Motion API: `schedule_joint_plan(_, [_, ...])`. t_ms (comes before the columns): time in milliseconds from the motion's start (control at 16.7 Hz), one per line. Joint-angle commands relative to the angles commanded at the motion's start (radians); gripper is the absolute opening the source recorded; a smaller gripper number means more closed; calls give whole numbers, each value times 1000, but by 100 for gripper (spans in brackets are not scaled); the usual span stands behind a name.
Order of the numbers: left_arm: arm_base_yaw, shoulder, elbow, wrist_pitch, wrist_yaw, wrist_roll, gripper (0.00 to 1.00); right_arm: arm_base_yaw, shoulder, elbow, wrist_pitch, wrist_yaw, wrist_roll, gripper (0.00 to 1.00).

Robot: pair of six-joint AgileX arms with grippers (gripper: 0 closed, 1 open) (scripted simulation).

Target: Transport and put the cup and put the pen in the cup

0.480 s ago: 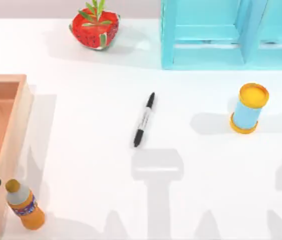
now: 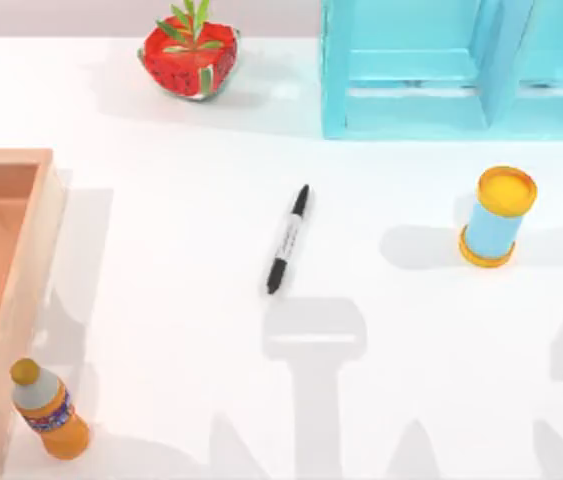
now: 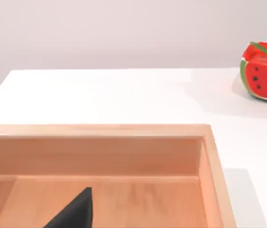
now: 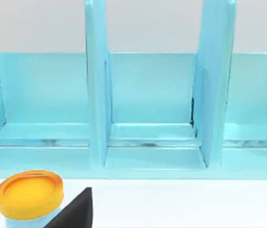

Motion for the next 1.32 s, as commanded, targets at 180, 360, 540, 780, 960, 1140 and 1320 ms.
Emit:
schedule_joint_plan(180, [30,224,195,-171,-1,32,100,0,0,0,0,0,0,100])
schedule_joint_plan(360, [64,495,425,-370,-1,69,100,0,0,0,0,0,0,100])
schedule_joint_plan(540, [100,783,666,-577,-2,107,100,0,0,0,0,0,0,100])
schedule_joint_plan(780, [144,1149,962,-832,-3,154,100,0,0,0,0,0,0,100])
schedule_joint_plan(960, [170,1369,1139,-984,-3,183,100,0,0,0,0,0,0,100])
schedule_joint_plan(1140, [187,1513,1256,-1084,-3,202,100,0,0,0,0,0,0,100])
schedule_joint_plan(1320, [193,1563,1298,-1121,-3,209,100,0,0,0,0,0,0,100])
